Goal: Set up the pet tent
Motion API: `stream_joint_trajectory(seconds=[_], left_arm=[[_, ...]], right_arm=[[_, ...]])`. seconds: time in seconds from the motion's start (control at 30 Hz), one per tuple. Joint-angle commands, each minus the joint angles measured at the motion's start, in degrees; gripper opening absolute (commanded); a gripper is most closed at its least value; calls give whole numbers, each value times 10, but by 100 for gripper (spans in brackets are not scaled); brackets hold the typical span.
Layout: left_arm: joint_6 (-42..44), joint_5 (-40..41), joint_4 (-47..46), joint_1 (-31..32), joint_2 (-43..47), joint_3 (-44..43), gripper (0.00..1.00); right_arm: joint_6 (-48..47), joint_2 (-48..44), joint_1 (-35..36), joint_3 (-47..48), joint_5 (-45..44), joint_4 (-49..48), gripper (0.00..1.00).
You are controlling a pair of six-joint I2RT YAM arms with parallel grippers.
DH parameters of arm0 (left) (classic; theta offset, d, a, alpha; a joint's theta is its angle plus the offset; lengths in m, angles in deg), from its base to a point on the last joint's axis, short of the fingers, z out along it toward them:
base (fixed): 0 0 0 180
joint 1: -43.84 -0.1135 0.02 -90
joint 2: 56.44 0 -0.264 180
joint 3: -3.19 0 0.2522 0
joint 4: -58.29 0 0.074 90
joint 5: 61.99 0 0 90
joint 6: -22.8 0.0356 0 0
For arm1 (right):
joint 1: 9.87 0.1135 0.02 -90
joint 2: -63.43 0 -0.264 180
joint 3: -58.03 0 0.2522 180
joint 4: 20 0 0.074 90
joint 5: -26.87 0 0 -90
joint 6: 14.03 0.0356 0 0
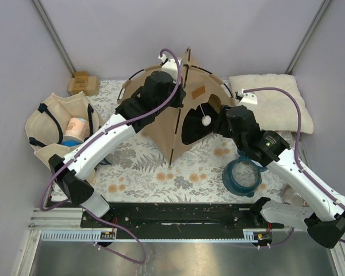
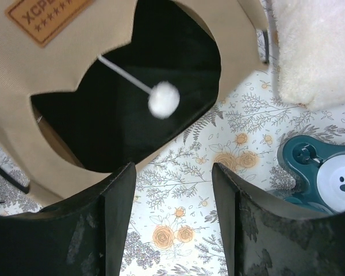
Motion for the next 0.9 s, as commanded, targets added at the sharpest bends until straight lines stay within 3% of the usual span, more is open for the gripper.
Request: stream_joint_trajectory(seconds=[0.0,0.23,0.33,0.47,0.6,0.87], left_arm=[[167,-39,-79,-3,83,17,0],[214,-218,-78,-114,133,58,0],[233,-223,-75,-144,148,79,0],[220,-188,-100,-173,169,133,0],[212,-129,-186,-173,223,242,0],[213,67,-258,-174,232,318,0]], right_arm=[[-21,-24,-5,28,13,-36,65],[-86,-25,-7,48,58,-67,66],[-97,-21,-6,50,77,-71,68],[-89,-9,-10,48,99,-71,69],[-84,12,-15,51,122,-72,70],[-53,83,-77,71,174,-72,70]])
